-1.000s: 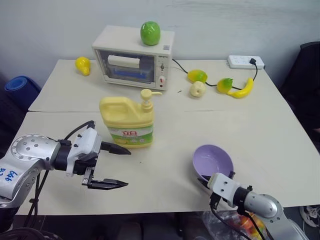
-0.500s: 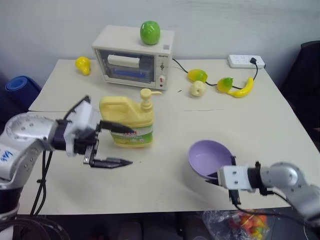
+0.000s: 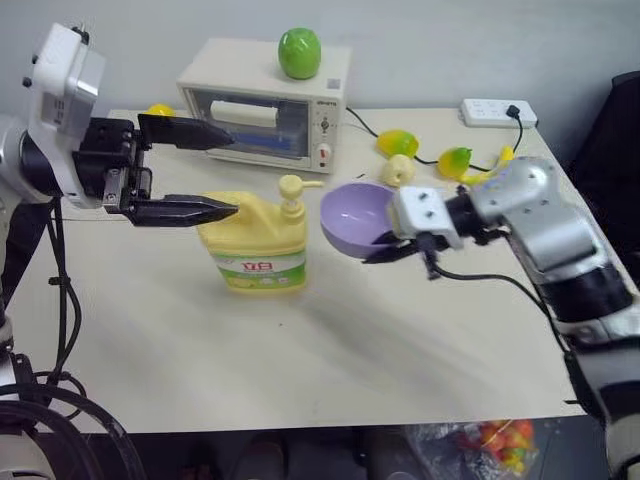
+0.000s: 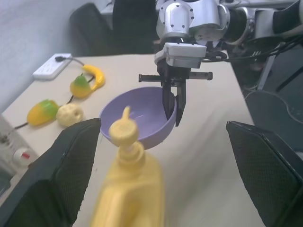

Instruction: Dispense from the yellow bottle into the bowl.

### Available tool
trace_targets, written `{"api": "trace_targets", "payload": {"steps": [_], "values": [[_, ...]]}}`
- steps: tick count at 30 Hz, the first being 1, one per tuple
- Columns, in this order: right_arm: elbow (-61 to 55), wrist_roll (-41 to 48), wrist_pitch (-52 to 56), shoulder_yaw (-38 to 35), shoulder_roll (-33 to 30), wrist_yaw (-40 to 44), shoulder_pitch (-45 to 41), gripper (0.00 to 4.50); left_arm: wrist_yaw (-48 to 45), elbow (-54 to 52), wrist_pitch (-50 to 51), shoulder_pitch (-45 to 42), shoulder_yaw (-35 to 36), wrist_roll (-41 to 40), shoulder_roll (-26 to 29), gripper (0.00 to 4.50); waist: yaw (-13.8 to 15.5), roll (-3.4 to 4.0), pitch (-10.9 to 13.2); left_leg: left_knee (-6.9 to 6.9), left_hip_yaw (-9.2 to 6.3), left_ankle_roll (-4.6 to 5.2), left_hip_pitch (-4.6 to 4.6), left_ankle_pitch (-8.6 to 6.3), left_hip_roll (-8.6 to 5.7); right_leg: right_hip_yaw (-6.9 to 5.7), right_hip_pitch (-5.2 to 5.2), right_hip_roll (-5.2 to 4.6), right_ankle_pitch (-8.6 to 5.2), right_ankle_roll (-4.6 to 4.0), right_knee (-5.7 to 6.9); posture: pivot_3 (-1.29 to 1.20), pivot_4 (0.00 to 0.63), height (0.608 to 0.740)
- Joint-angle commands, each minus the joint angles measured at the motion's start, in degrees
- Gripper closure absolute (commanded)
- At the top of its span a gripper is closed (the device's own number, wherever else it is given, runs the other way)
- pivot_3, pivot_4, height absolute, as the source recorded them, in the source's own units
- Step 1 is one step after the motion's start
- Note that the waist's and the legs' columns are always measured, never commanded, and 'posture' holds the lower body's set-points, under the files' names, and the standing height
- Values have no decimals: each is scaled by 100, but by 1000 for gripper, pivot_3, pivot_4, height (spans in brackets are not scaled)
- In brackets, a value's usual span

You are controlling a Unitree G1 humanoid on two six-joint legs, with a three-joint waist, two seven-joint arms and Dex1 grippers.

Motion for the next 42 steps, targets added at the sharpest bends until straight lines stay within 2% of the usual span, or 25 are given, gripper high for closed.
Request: {"api": "trace_targets", "payload": {"steps": [1,3,9,17,20,28,33,42], "values": [[-25,-299,374,38,183,-344,-350,4490,-80,176,-199,-246,-6,223,35,0,-11,0,0,21,7,-5,-35,-3,-1,-29,-41,-13,2,-4,24,0,150,740],[9,-470,418,69,283,-518,-420,4490,-118,212,-207,-300,-30,264,6,0,-27,0,0,34,9,-7,-77,-2,-10,-58,-75,-34,7,-9,29,0,150,740],[-197,-447,859,-62,350,-626,-539,4490,-152,182,-205,-306,-154,351,-166,0,-91,0,0,43,13,-6,-75,-2,-29,-88,-67,-67,10,-5,39,0,150,740],[-763,48,1969,-271,292,-450,-974,4490,-77,1048,-611,-1076,-454,818,-840,0,-103,0,0,108,13,1,-71,-5,-29,-86,-57,-64,23,-13,90,0,150,740],[-783,93,2061,-251,276,-460,-1029,4500,-273,1345,-615,-1310,-452,757,-1033,561,-93,0,0,114,12,5,-59,-3,-29,-86,-44,-64,28,-14,95,0,150,740],[-737,40,1994,-172,264,-516,-1035,4500,-615,1564,-697,-1456,-570,921,-1138,2959,-113,0,0,110,14,7,-68,0,-30,-84,-55,-66,32,-13,92,0,150,740],[-638,-41,1878,-103,290,-589,-1013,4500,-613,1618,-862,-1432,-666,1152,-1241,4297,-103,0,0,113,14,7,-69,0,-31,-84,-55,-67,32,-12,93,0,150,740],[-565,-210,1474,-47,200,-484,-987,4500,-502,1787,-1104,-1478,-736,1463,-1463,4297,-115,0,0,111,15,7,-69,0,-30,-84,-56,-66,33,-11,93,0,150,740]]}}
